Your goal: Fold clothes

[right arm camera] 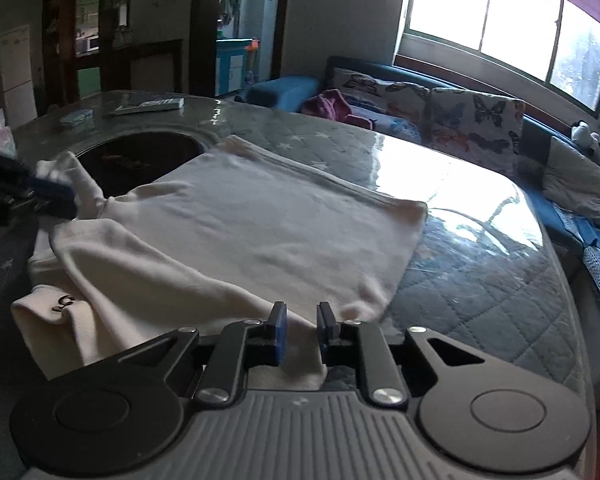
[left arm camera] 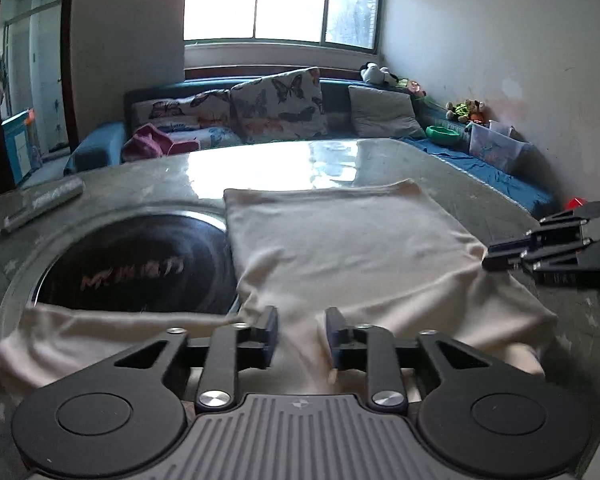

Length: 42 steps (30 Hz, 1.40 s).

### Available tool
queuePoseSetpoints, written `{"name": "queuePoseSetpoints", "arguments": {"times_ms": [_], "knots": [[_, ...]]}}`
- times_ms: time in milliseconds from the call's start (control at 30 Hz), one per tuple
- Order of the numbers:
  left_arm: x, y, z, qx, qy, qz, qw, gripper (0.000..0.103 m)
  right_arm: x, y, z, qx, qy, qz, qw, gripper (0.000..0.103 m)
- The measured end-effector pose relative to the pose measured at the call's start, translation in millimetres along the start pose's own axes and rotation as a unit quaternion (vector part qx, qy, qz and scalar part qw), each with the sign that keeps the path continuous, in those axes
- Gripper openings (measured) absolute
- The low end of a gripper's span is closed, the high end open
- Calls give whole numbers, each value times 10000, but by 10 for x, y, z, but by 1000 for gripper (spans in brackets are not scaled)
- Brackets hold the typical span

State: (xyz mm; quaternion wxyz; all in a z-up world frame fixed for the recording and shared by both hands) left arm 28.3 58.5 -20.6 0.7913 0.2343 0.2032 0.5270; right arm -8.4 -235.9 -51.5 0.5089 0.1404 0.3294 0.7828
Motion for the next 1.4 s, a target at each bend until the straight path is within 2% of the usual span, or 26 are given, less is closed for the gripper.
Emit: {"name": "queuePoseSetpoints", "arguments": {"times_ms": [167, 267, 300, 467, 533, 633, 767, 867, 1067, 1100, 1167, 1267, 1400], "knots": [[-37, -347, 7, 378, -32, -125, 9992, 29, 43, 2, 2, -15, 34, 13, 10000, 30], [-77, -429, -8, 377, -144, -139, 9991, 13, 66, 31, 4, -37, 84, 24, 10000, 33], [-90, -419, 6, 296, -173, -95, 9994, 7, 70, 41, 7, -50, 96, 21, 9999, 34], [-77, -319, 127, -315, -137, 255, 9991, 7, 90, 81, 36, -215, 53, 7, 9998, 40], [-52, -385, 111, -291, -156, 394, 9987, 7, 118, 49, 27, -203, 15, 42, 9998, 40], [8, -463, 50, 25, -34, 354, 9994, 14, 185, 0, -1, -153, 81, 72, 9998, 40], [99, -337, -28, 6, 163, 498, 9986, 17, 273, -3, 16, -151, 116, 173, 9997, 40], [267, -178, -109, -19, 467, 737, 9962, 29, 363, 10, 64, -191, 155, 302, 9992, 40], [602, 140, -271, -69, 1071, 1212, 9868, 29, 653, -69, 249, -221, 289, 773, 9963, 37], [675, 189, -298, -74, 1189, 1329, 9839, 29, 713, -95, 285, -223, 337, 842, 9956, 32], [815, 280, -354, -91, 1414, 1468, 9790, 29, 840, -136, 358, -245, 428, 1021, 9936, 31], [975, 392, -430, -88, 1627, 1607, 9735, 30, 1064, -126, 437, -280, 785, 1369, 9871, 31], [1048, 456, -503, -97, 1759, 1678, 9699, 35, 1446, -221, 442, -244, 1673, 1172, 9786, 32]]}}
Point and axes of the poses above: each gripper's, at about its wrist camera, not at the fingertips, and y roughly against the way its jaws point, x to its left, z to its top, the point moved 2 cm from there along -y, roughly the way its jaws point, and after that the axes turned 1 degree about -z, right-handed, at the moved point
